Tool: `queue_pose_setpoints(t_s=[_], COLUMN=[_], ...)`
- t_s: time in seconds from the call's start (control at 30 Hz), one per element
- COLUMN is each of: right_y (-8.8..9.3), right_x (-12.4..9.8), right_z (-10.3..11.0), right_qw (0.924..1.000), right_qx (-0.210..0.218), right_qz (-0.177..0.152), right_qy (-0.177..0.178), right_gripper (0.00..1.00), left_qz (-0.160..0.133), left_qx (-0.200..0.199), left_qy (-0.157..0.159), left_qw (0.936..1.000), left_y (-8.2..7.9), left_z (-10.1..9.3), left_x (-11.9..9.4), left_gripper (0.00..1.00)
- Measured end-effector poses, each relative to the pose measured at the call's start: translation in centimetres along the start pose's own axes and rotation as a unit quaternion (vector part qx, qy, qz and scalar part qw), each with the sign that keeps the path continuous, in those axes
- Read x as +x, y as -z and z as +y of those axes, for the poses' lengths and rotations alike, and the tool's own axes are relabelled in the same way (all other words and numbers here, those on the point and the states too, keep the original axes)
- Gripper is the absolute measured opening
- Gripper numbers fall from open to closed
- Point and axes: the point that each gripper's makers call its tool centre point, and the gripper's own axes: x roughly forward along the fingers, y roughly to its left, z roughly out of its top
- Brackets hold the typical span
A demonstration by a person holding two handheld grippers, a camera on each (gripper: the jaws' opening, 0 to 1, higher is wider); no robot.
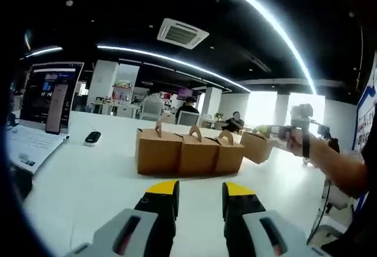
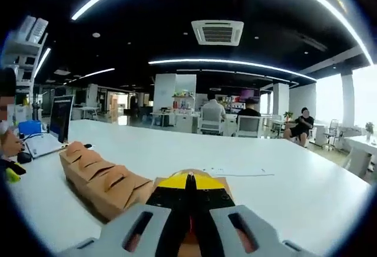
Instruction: Pick up one paper box from the group, open the paper box, and remove the item inside
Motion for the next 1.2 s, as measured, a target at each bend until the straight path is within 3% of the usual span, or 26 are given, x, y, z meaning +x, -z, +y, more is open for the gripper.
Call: queue_pose_setpoints(t_s=[0.4, 0.67, 0.87, 0.97, 1.2], right_y=[-1.5, -2.0, -1.7, -1.3, -0.6], right_x=[-4.5, -7.3, -8.5, -9.1, -9.8], right_z=[0.6, 2.1, 3.6, 4.9, 5.7], right_qw=[0.999, 0.9953, 0.9904, 0.9842, 0.978], right_qx=[0.002, 0.014, 0.008, 0.013, 0.012], right_qz=[-0.024, -0.035, -0.034, -0.033, -0.032], right_qy=[-0.039, -0.089, -0.134, -0.173, -0.206], right_gripper=[0.02, 0.02, 0.02, 0.02, 0.02], left_qz=[0.008, 0.017, 0.02, 0.023, 0.035], left_qx=[0.016, 0.026, 0.035, 0.037, 0.037], left_qy=[0.013, 0.028, 0.032, 0.033, 0.041], left_qw=[0.9997, 0.9991, 0.9987, 0.9985, 0.9979], left_y=[-0.5, -0.8, -0.9, -0.7, 0.1], left_z=[-2.1, -3.5, -3.7, -3.7, -4.0], left_x=[0.6, 1.4, 1.5, 1.5, 1.7], left_gripper=[0.31, 0.31, 0.31, 0.31, 0.31])
